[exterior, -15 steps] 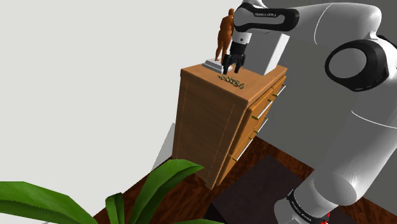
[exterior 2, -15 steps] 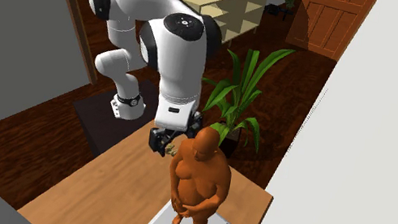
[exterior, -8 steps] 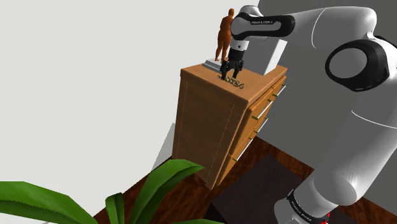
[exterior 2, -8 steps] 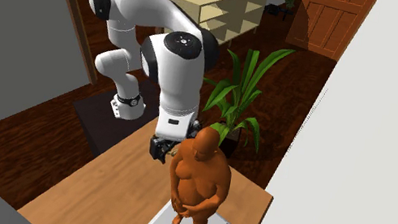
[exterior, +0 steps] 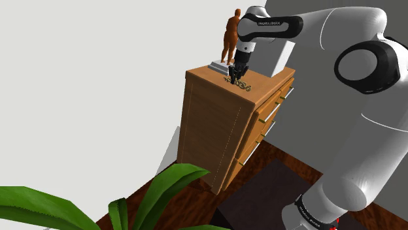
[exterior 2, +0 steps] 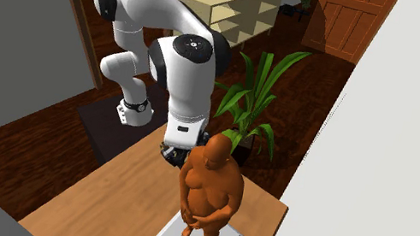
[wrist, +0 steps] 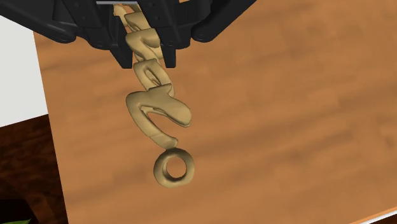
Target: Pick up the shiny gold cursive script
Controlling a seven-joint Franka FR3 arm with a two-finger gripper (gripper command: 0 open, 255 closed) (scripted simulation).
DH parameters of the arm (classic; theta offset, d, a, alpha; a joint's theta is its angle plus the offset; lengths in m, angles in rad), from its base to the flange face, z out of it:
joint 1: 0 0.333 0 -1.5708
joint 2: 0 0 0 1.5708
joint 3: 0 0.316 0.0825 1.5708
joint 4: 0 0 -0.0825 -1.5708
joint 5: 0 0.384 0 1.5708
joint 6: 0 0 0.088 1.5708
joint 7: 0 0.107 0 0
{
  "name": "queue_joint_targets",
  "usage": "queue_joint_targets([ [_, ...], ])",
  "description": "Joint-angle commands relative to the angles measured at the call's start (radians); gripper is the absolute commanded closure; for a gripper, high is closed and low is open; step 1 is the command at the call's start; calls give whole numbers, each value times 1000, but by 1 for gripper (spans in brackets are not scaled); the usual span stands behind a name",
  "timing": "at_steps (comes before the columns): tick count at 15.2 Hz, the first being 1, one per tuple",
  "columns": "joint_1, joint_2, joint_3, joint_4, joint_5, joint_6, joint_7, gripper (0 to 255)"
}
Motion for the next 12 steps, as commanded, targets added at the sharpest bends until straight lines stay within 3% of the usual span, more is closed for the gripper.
queue_joint_targets([
  [1, 0, 0, 0, 0, 0, 0, 0, 255],
  [12, -4, 14, -1, 154, 2, -141, 1, 255],
])
